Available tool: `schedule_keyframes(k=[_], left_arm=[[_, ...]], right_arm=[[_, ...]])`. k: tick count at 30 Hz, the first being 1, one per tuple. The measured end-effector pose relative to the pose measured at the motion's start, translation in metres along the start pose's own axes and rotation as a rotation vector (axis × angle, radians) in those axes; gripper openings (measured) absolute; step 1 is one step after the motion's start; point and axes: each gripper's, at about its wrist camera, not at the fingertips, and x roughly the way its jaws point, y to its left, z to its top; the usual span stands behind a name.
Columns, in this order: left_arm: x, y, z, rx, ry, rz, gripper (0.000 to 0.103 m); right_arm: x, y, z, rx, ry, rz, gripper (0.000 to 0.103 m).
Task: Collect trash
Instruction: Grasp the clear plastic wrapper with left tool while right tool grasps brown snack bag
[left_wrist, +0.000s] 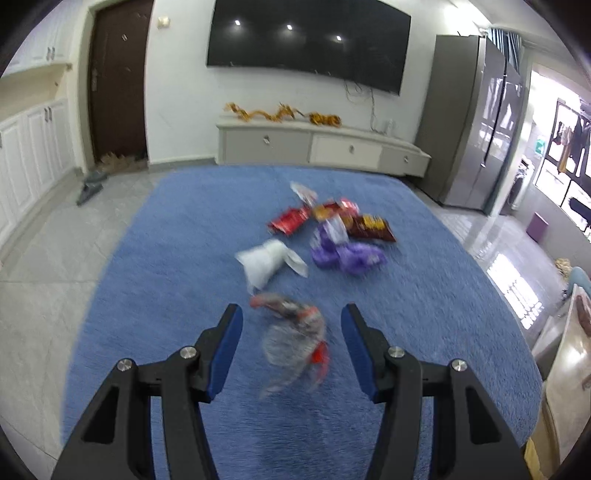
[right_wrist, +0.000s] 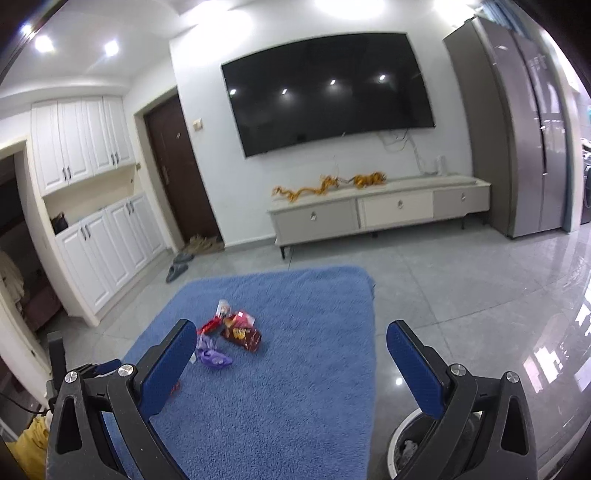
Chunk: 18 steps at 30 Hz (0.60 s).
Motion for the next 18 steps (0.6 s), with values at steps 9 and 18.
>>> schedule_keyframes(k=[9, 18], left_arm=[[0.049, -0.010, -0.004, 0.015, 0.073, -0.007, 0.049], [0.078, -0.004, -0.001, 0.004, 0.120, -0.026, 0.030]], right_arm=[[0.103, 0.017, -0.011, -0.079, 0.180, 0.088, 0.103], [0.219, 0.056, -0.019, -0.180, 0.335, 0.212, 0.096]])
